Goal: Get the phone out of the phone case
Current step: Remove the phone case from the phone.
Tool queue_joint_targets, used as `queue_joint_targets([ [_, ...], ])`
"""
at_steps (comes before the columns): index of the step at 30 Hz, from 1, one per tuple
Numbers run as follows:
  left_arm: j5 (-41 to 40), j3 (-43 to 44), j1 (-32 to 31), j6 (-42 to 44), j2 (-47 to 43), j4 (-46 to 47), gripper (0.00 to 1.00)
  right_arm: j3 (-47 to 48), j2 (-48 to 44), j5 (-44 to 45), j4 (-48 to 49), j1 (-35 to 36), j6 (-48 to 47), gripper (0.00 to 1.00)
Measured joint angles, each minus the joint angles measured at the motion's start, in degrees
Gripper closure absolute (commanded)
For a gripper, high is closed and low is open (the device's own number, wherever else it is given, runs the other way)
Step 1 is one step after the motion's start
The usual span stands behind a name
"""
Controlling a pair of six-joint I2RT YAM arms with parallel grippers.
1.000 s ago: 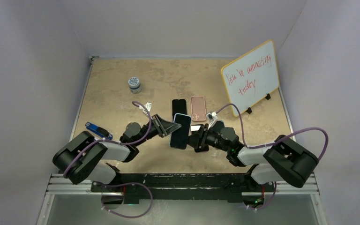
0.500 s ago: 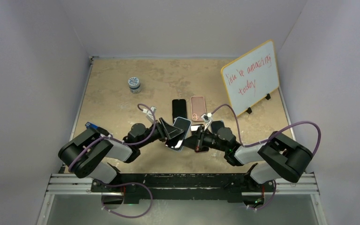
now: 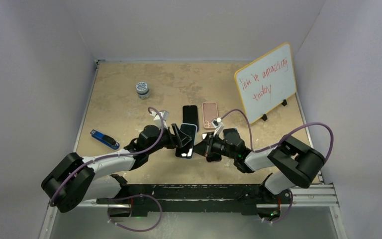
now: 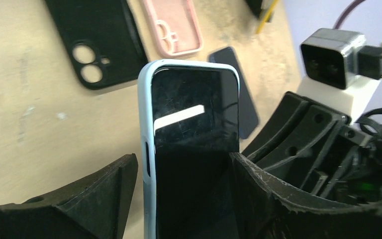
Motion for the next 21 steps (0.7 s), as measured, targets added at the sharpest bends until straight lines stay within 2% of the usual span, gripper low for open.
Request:
queue_joint_targets([
  [8,-11.37,3.74,-2.19,6.16,-3.74,-19.61,0.26,2.84,6.45,-0.35,0.02,-0.15,2.36,1.00],
  [16,-19.34,5.68,-2.95,8.76,-4.39,-32.61,0.26,4.33,7.80,-0.28,-2.54,-0.42,2.78,1.00],
  [21,-24.92,9.22,-6.73,9.92,-4.52,-39.15,0.26,5.53,7.80,0.09,-5.20,-0.42,2.71,1.00],
])
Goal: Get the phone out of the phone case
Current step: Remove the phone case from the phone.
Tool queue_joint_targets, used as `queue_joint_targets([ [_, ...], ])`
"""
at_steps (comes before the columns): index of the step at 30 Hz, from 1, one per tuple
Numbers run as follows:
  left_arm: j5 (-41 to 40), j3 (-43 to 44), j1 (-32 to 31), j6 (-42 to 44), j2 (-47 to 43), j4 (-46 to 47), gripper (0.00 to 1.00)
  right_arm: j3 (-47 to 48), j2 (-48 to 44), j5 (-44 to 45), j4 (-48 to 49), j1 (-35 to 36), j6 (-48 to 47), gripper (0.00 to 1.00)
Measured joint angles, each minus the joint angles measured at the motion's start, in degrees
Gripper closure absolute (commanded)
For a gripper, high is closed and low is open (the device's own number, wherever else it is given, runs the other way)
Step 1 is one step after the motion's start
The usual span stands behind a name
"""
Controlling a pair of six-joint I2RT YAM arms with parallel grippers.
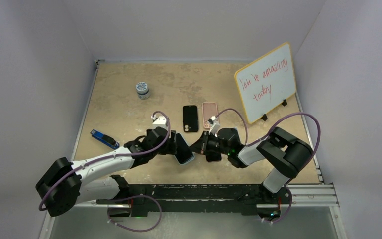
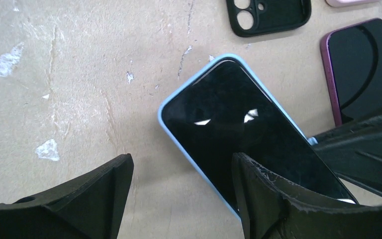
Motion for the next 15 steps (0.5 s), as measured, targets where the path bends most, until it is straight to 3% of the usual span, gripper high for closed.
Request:
queue_joint_targets([
  [9,-12.39,8.92,-15.23,0.98,3.06,-8.11,0.26,1.09,0.00,0.15,-2.29,0.00,-0.20,1.00],
  [15,-16.02,11.15,-17.57,1.95,3.76,-11.21,0.26,1.11,0.00,0.94,-3.06,0.00,-0.35,1.00],
])
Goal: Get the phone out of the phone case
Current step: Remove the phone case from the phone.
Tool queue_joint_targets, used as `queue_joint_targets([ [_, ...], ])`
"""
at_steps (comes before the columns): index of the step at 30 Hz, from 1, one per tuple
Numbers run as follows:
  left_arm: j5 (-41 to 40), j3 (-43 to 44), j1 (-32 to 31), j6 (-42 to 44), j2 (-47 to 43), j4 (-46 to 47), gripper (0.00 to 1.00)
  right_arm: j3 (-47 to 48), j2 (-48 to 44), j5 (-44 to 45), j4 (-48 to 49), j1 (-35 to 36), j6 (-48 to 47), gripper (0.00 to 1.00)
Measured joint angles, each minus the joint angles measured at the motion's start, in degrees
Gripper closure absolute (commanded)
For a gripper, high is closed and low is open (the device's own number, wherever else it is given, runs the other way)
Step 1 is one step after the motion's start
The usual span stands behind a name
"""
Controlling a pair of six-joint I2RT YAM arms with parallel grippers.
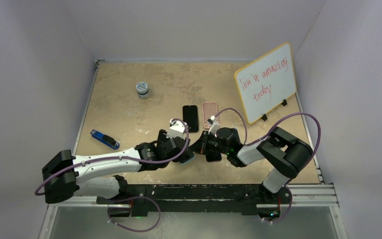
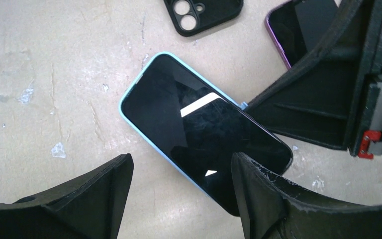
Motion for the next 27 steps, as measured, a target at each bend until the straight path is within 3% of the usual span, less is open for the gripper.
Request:
queue_joint_targets([
  [8,1.60,1.49,-4.72,3.26,1.55,-0.26,0.27,0.48,1.07,0.20,-0.39,-0.02,-0.33,1.00],
  [18,-2.78,7.48,-11.63,6.12,11.17,-1.09,0.42,0.63,1.88,0.15,-0.20,0.00,-0.28,1.00],
  [27,-7.72,9.40,-12.72,7.56,17.90,-2.89,0.53,1.09,3.69,0.07,0.66,0.00,0.00,1.00],
])
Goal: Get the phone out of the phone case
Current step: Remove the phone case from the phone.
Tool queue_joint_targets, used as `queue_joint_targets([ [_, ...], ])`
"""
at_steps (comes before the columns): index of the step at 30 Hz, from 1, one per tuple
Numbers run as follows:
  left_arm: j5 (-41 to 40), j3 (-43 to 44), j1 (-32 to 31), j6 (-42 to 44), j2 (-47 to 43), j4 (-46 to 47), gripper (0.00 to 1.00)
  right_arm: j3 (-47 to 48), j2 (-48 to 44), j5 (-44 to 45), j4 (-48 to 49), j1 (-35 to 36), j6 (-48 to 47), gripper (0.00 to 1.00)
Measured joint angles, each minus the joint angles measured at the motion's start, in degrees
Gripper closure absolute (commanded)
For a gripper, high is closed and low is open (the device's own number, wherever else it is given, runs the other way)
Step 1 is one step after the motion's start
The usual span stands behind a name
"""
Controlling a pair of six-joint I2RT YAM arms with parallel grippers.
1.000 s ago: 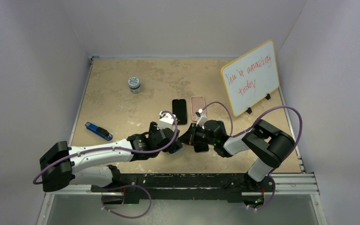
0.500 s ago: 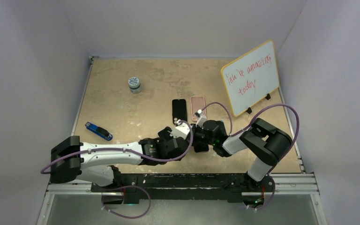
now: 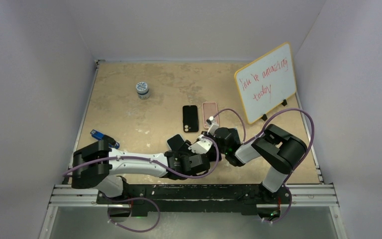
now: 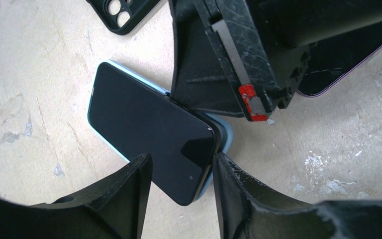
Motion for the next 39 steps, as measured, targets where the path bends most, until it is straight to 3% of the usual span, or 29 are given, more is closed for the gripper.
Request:
queue_joint_targets([
  [11,-3.54,1.11,-0.33,0.04,4.83,0.07,0.48,0.55,0.00,0.04,0.46,-0.35,0.20,1.00],
  [17,-5.49,1.81,-0.48,0.02,7.50,0.07,0.52,0.55,0.00,0.57,0.44,-0.48,0.17,1.00],
  [20,-6.45,2.10,-0.74,0.00,7.98,0.09,0.61,0.55,0.02,0.59,0.63,-0.66,0.20,1.00],
  [28,-8.87,2.45,-1.44,-0.15,8.26,-1.11,1.00,0.87,0.00,1.44,3.06,-0.74,0.52,1.00],
  [39,-12.79,4.02,-2.99,-3.23,3.10,-10.58,1.00,1.27,0.07,1.14,3.82,-0.35,1.07,1.00],
])
